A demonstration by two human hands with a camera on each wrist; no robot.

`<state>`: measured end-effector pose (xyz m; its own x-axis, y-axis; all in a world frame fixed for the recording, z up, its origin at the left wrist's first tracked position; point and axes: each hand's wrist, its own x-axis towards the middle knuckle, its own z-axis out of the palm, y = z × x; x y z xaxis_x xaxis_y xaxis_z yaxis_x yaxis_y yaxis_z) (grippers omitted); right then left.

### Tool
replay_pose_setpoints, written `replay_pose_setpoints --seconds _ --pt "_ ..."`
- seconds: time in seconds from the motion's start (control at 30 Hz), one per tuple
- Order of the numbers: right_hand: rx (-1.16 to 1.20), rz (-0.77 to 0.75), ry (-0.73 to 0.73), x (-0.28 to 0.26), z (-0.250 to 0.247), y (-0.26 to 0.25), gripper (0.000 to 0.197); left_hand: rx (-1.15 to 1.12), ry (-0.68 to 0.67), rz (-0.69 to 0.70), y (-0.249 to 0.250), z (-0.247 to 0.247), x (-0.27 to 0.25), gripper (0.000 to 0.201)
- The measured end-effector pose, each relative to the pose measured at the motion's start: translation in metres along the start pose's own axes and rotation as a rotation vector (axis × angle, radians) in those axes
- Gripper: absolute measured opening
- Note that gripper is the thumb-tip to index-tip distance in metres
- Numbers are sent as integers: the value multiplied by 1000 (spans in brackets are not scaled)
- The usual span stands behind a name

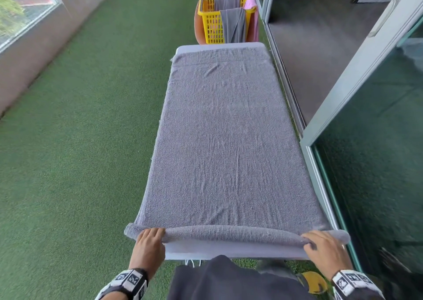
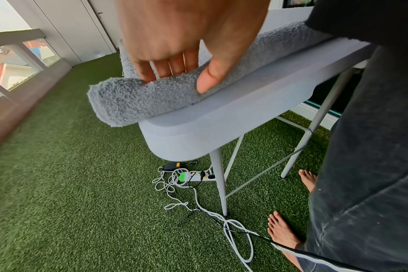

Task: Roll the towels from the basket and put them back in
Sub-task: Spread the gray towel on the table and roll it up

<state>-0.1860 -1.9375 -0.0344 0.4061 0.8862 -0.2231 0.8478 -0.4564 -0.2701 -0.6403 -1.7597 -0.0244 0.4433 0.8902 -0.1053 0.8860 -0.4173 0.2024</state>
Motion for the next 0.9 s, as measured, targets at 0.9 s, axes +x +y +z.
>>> replay_pose_setpoints --seconds 0.9 --pt "-146 -47 -33 4 -3 -4 21 -65 -108 0 -6 -3 0 33"
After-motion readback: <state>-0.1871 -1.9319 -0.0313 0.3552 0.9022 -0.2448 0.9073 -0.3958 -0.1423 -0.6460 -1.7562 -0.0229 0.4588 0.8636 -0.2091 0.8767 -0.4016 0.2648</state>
